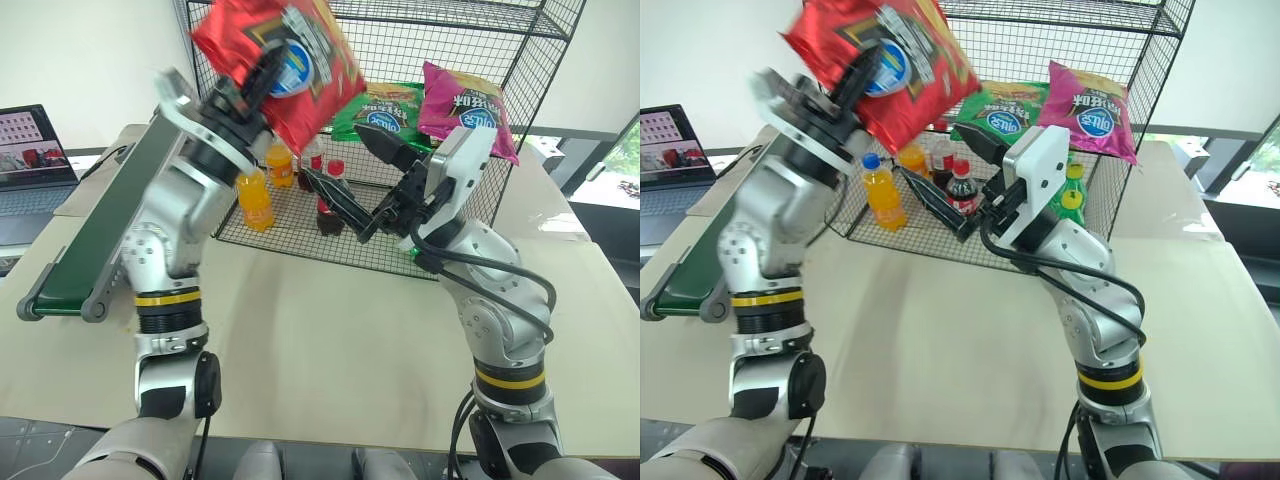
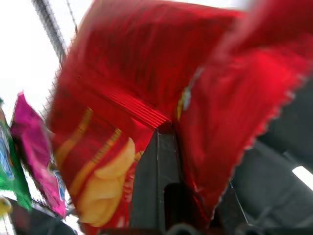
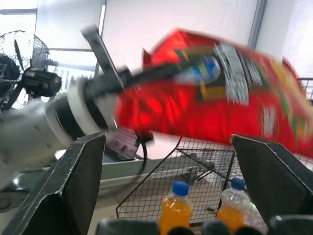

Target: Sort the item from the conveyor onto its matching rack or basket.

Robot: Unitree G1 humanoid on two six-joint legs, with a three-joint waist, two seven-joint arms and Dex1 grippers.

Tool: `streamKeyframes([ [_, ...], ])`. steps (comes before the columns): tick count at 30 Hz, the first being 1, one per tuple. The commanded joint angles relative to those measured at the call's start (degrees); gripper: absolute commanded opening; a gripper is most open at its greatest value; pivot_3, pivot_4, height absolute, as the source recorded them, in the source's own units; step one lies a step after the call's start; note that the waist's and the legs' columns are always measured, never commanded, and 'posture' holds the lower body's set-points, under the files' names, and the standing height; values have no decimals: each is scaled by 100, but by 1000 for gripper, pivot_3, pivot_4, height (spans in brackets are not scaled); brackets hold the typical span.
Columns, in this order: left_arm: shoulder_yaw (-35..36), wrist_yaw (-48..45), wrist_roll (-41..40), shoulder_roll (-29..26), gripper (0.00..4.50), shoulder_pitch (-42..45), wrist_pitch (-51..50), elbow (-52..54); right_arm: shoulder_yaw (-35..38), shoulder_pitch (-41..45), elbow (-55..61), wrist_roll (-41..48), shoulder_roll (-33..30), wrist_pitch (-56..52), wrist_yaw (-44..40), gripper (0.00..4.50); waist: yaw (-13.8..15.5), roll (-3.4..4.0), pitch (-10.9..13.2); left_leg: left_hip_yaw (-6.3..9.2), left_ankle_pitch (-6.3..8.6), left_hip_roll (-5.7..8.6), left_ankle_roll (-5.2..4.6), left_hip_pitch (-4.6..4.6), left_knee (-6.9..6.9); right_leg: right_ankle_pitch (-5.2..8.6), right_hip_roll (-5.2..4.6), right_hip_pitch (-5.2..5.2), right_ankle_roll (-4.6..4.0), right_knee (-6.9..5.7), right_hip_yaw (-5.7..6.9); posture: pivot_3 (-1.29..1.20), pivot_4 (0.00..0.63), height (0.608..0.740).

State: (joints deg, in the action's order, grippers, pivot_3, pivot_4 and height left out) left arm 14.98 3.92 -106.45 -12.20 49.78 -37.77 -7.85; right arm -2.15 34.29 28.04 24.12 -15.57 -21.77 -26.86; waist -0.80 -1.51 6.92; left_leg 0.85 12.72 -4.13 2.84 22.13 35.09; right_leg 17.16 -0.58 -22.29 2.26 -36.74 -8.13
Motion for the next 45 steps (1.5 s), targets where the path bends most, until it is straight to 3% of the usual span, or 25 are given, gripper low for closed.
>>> streamKeyframes([
  [1,251,-408,376,96,65,155,47,-675,181,-41,322,-10,-83,-66,195,4500,-15,2,-1,1,0,0,0,-1,-2,0,0,0,0,-1,0,0,150,740],
  [14,1299,-833,1415,370,65,1229,832,-2138,137,34,375,-188,-190,-199,485,4500,13,4,1,38,-4,19,2,17,3,2,2,3,7,6,1,0,150,740],
  [20,1572,-892,2335,391,65,2193,1542,-3661,81,291,255,-413,-47,-80,715,4500,22,3,2,50,-9,23,2,25,1,3,2,2,8,8,8,0,150,740],
  [27,2156,-1022,3112,181,65,3188,2293,-5369,18,362,230,-694,31,-46,874,4500,3,4,3,56,-10,26,2,27,-14,4,2,0,10,13,10,0,150,740],
  [35,2675,-1099,3660,33,65,3494,2702,-5998,24,287,328,-756,83,-110,890,4500,-4,6,4,57,-13,25,7,26,-16,5,2,-2,11,5,11,0,150,740],
  [38,2819,-1165,3758,46,898,3548,2655,-6008,22,263,317,-754,90,-107,877,4500,6,6,5,57,-16,25,11,27,-16,5,2,-2,11,4,12,0,150,740],
  [45,2901,-1307,3937,58,3835,3443,2026,-5563,-14,234,282,-746,164,-76,859,4500,0,7,5,58,-17,25,13,27,-16,5,2,-3,12,0,13,0,150,740],
])
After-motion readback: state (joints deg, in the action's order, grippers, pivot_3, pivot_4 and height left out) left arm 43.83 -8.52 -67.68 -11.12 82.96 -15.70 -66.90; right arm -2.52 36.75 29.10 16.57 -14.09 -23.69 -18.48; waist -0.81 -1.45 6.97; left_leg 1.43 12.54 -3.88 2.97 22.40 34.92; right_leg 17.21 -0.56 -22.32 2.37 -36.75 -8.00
